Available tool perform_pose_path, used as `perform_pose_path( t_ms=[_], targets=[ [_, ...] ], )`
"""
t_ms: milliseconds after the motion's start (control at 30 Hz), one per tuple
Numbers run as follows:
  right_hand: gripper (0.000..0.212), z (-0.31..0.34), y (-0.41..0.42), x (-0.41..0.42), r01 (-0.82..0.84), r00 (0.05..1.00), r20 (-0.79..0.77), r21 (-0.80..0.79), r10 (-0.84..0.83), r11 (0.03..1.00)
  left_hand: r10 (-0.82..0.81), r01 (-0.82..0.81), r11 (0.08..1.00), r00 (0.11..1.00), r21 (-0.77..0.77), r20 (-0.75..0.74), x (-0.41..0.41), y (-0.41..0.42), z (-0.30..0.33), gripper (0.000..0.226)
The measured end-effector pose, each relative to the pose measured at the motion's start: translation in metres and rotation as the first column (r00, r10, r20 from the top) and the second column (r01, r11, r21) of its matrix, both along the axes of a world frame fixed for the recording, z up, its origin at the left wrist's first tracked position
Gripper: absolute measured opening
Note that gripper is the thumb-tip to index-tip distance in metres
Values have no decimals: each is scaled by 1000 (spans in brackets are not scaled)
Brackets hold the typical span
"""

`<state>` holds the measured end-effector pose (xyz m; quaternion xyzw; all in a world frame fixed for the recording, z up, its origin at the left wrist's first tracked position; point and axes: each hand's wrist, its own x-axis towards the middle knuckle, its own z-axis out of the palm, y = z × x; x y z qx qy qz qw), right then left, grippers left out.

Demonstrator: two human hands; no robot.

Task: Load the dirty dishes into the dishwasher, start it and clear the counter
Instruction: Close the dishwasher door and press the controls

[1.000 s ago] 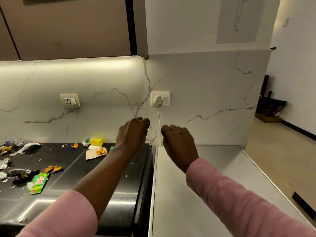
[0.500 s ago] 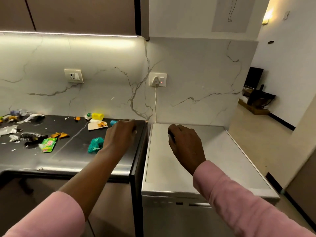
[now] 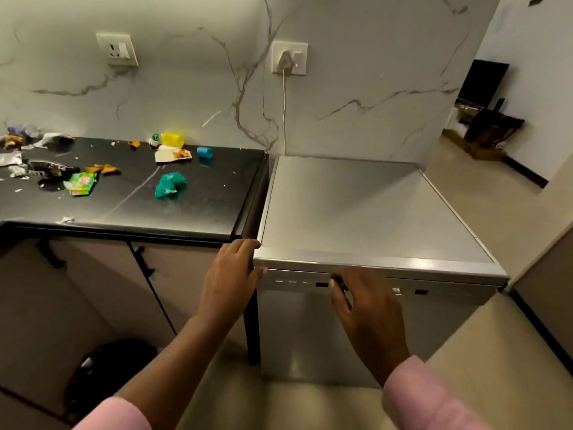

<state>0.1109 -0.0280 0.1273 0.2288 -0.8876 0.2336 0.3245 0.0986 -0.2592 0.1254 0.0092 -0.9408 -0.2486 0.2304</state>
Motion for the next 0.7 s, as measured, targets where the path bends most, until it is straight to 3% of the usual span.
perform_pose_path(
  t_ms=[133, 233, 300, 400, 467, 700],
  targets=[
    [15, -60, -6, -6, -32, 999, 2, -36, 32, 999, -90, 89, 996, 996, -25, -13, -24, -5, -57, 85],
    [19, -113, -18, -21, -52, 996, -77, -41, 48, 998, -170, 162, 983, 981, -89, -96, -53, -15, -107, 102],
    [25, -149, -28, -34, -66, 989, -138, -34, 61, 997, -249, 222, 963, 950, -154, -190, -75, -23, -135, 94],
    [32, -199, -40, -48, -71, 973, -221, -17, 66, 997, -342, 318, 940, 851, -127, -399, -101, -28, -159, 46],
    [33, -229, -44, -60, -55, 962, -267, -7, 51, 998, -361, 363, 926, 781, -101, -510, -114, -28, -167, 32],
    [35, -303, -57, -100, -28, 900, -434, 29, 38, 999, -334, 280, 943, 768, -182, -547, -121, -31, -187, 50]
  ],
)
